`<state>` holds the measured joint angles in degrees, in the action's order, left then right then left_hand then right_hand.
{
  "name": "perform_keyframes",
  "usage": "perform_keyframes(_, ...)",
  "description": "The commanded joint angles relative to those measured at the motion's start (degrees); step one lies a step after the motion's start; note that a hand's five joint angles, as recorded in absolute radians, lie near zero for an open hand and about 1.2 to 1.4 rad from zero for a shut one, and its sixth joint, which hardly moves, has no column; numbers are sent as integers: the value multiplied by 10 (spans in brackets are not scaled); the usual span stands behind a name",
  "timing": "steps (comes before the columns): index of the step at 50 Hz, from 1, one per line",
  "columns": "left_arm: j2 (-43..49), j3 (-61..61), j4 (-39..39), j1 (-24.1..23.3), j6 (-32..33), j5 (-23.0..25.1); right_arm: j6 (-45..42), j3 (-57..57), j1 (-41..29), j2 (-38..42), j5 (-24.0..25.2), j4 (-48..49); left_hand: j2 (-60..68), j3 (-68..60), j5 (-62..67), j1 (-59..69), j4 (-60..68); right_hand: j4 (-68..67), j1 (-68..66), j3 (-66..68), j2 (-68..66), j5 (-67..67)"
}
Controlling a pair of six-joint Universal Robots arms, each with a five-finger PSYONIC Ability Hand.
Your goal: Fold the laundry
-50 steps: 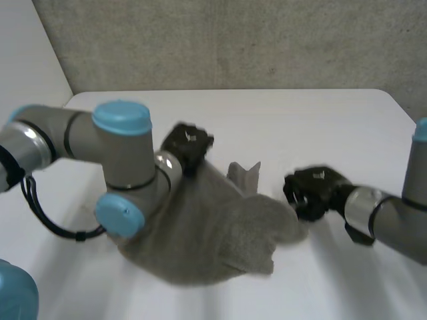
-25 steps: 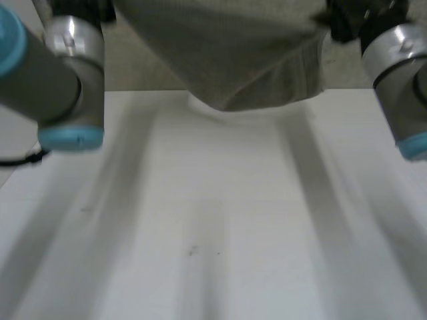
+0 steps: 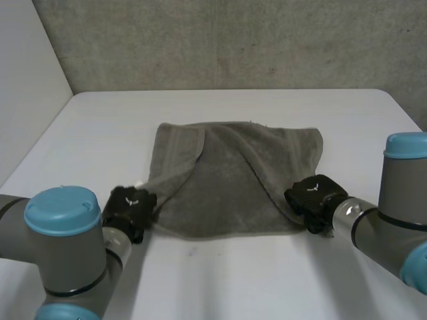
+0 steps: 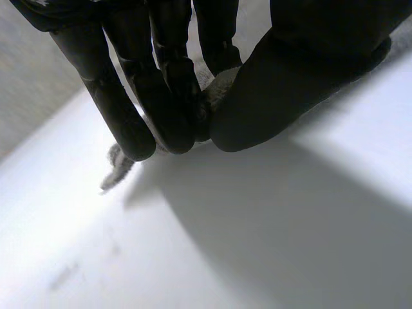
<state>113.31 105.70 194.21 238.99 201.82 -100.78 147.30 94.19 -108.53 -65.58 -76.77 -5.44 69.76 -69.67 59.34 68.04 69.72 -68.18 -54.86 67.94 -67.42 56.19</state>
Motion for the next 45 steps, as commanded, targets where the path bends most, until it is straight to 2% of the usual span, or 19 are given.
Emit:
perform_keyframes(1, -37, 17, -122, -12, -9, -6, 2, 57, 64, -68, 43, 14, -24, 23, -19, -6, -23, -118, -251, 121, -126, 138)
perform_keyframes(2, -44, 22, -125, -14, -12, -12, 1, 69, 80, -79, 61, 19, -87, 86, -83, -70, -86, -118, -251, 121, -126, 138)
perform_keyframes(3, -44, 22, -125, -14, -12, -12, 1, 76, 89, -84, 76, 23, -87, 87, -83, -70, -87, -118, -251, 121, -126, 138)
perform_keyframes(5, -55, 24, -124, -22, -15, -14, 1, 79, 94, -84, 85, 25, -293, 292, -289, -276, -293, -118, -251, 121, -126, 138)
perform_keyframes(6, -55, 24, -124, -22, -15, -14, 1, 78, 97, -84, 89, 25, -294, 293, -290, -277, -294, -118, -251, 121, -126, 138)
perform_keyframes(7, -61, 21, -123, -25, -15, -14, 1, 78, 97, -84, 89, 25, -374, 373, -370, -357, -374, -118, -251, 121, -126, 138)
perform_keyframes(11, -82, 6, -119, -24, -15, -13, 1, 78, 90, -78, 92, 31, -455, 455, -451, -438, -455, -118, -251, 121, -126, 138)
perform_keyframes(20, -107, -6, -98, -11, -16, -4, 1, 80, 95, -69, 94, 46, -463, 462, -458, -445, -462, -118, -251, 121, -126, 138)
perform_keyframes(27, -106, 6, -87, 25, -15, 69, 2, 83, 96, -58, 94, 61, -454, 453, -450, -437, -454, -118, -251, 121, -126, 138)
perform_keyframes(29, -103, 12, -81, 66, -15, 142, 2, 83, 96, -52, 94, 63, -447, 447, -443, -430, -447, -118, -251, 121, -126, 138)
perform_keyframes(30, -103, 12, -81, 66, -15, 142, 2, 83, 95, -46, 95, 63, -447, 447, -443, -430, -447, -118, -251, 121, -126, 138)
perform_keyframes(32, -100, 13, -67, 87, -13, 192, 2, 83, 93, -41, 95, 63, -444, 443, -440, -427, -444, -118, -251, 121, -126, 138)
perform_keyframes(33, -100, 13, -67, 87, -13, 192, 2, 83, 92, -38, 95, 63, -444, 443, -440, -427, -444, -118, -251, 121, -126, 138)
perform_keyframes(35, -99, 14, -55, 109, -10, 231, 2, 84, 91, -34, 95, 63, -439, 438, -435, -422, -439, -118, -251, 121, -126, 138)
perform_keyframes(38, -99, 14, -52, 121, -10, 249, 2, 84, 91, -31, 95, 64, -427, 426, -423, -410, -427, -118, -251, 121, -126, 138)
perform_keyframes(40, -97, 11, -50, 149, -11, 293, 2, 83, 91, -29, 95, 64, -416, 415, -411, -398, -415, -118, -251, 121, -126, 138)
perform_keyframes(41, -97, 11, -50, 149, -11, 293, 2, 83, 91, -27, 95, 64, -415, 415, -411, -398, -415, -118, -251, 121, -126, 138)
perform_keyframes(43, -97, 7, -50, 175, -10, 339, 2, 83, 91, -26, 95, 64, -409, 408, -405, -392, -408, -118, -251, 121, -126, 138)
perform_keyframes(45, -97, 7, -51, 188, -10, 360, 1, 83, 91, -26, 95, 64, -410, 409, -406, -393, -410, -118, -251, 121, -126, 138)
